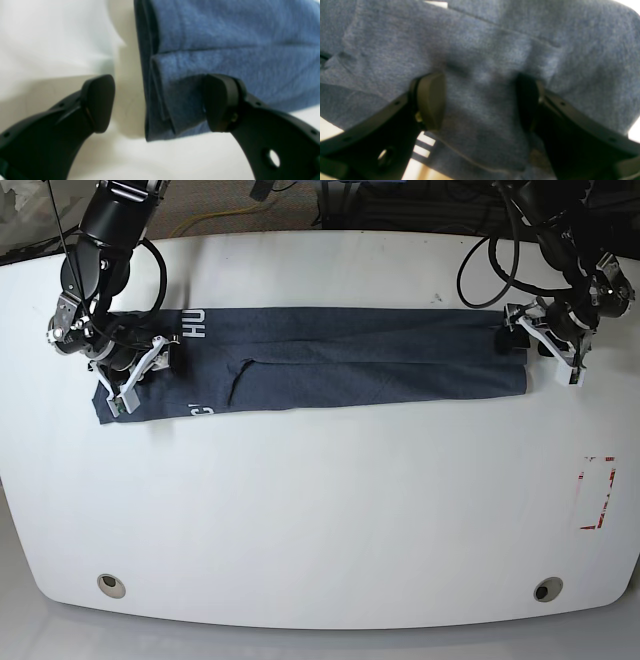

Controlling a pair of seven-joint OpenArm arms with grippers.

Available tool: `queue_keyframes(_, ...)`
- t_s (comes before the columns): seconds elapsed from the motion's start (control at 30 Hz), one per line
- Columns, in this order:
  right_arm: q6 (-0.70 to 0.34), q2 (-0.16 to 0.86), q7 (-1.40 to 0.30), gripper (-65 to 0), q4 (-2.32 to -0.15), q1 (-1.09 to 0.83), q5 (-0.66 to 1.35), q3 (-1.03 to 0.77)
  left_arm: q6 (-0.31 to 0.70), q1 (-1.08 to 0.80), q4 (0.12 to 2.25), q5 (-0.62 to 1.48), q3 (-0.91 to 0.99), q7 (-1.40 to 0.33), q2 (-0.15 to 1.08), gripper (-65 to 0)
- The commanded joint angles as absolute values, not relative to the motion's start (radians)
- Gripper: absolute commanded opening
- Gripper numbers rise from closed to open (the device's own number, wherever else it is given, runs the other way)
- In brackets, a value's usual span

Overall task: Fold the T-shirt properly
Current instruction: 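Release the strip and shift the left gripper inward along it, then grasp the strip's end with the left gripper and fold it toward the right gripper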

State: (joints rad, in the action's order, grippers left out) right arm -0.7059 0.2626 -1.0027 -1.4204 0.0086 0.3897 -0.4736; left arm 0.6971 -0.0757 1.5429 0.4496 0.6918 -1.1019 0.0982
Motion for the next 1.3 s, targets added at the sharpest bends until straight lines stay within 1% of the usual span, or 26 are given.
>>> queue_keyframes(0.0,-0.698,0.275,-1.020,-22.8,-1.434,0.018,0.377,-0.475,0.698,-0.058,1.531,0.463,0.697,-1.090,0.114,-12.8)
queue_keyframes(0.17,-0.698,0.274,-1.020,-22.8,-1.434,0.016,0.377,-0.475,0.698,-0.054,1.491,0.481,0.680,-1.092,0.113,-13.2)
queue_keyframes(0.23,-0.698,0.272,-1.020,-22.8,-1.434,0.016,0.377,-0.475,0.698,-0.054,1.461,0.524,0.654,-1.093,0.113,-13.3)
queue_keyframes(0.27,-0.698,0.266,-1.020,-22.8,-1.434,0.016,0.377,-0.475,0.698,-0.056,1.449,0.552,0.644,-1.099,0.113,-14.6)
queue_keyframes(0.3,-0.698,0.260,-1.020,-22.8,-1.434,0.016,0.377,-0.475,0.698,-0.056,1.437,0.581,0.636,-1.110,0.114,-18.1)
queue_keyframes(0.33,-0.698,0.259,-1.020,-22.8,-1.434,0.016,0.377,-0.475,0.698,-0.056,1.422,0.608,0.627,-1.125,0.114,-24.6)
queue_keyframes(0.37,-0.698,0.259,-1.020,-22.8,-1.434,0.016,0.377,-0.475,0.698,-0.056,1.411,0.624,0.622,-1.133,0.114,-29.2)
queue_keyframes(0.4,-0.698,0.255,-1.020,-22.8,-1.434,0.016,0.375,-0.475,0.698,-0.056,1.400,0.634,0.618,-1.139,0.114,-35.7)
queue_keyframes(0.43,-0.698,0.254,-1.020,-22.8,-1.434,0.016,0.375,-0.475,0.698,-0.054,1.380,0.644,0.611,-1.147,0.114,-45.6)
queue_keyframes(0.47,-0.698,0.251,-1.020,-22.8,-1.434,0.016,0.375,-0.475,0.698,-0.053,1.372,0.647,0.607,-1.152,0.114,-51.9)
queue_keyframes(0.5,-0.698,0.249,-1.020,-22.8,-1.434,0.016,0.375,-0.475,0.698,-0.053,1.371,0.647,0.607,-1.158,0.114,-56.5)
queue_keyframes(0.53,-0.698,0.248,-1.020,-22.8,-1.434,0.016,0.375,-0.475,0.698,-0.048,1.372,0.645,0.608,-1.162,0.113,-59.7)
queue_keyframes(0.57,-0.698,0.248,-1.020,-22.8,-1.434,0.016,0.375,-0.475,0.698,-0.047,1.372,0.647,0.610,-1.168,0.113,-61.5)
queue_keyframes(0.63,-0.698,0.246,-1.020,-22.8,-1.434,0.016,0.375,-0.475,0.698,-0.047,1.389,0.648,0.613,-1.187,0.113,-62.5)
queue_keyframes(0.73,-0.698,0.246,-1.020,-22.8,-1.434,0.015,0.375,-0.475,0.696,-0.053,1.480,0.648,0.627,-1.191,0.111,-62.6)
queue_keyframes(0.87,-0.698,0.246,-1.020,-22.8,-1.432,0.015,0.375,-0.475,0.687,-0.084,1.673,0.648,0.628,-1.199,0.087,-62.6)
queue_keyframes(1.03,-0.698,0.246,-1.020,-22.8,-1.432,0.015,0.375,-0.475,0.647,-0.074,1.836,0.648,0.621,-1.333,0.070,-62.5)
queue_keyframes(1.2,-0.698,0.246,-1.020,-22.8,-1.432,0.015,0.375,-0.475,0.644,-0.062,1.908,0.648,0.541,-1.353,0.001,-62.2)
queue_keyframes(1.27,-0.698,0.245,-1.020,-22.8,-1.432,0.015,0.375,-0.475,0.638,-0.050,1.906,0.642,0.463,-1.349,-0.027,-62.1)
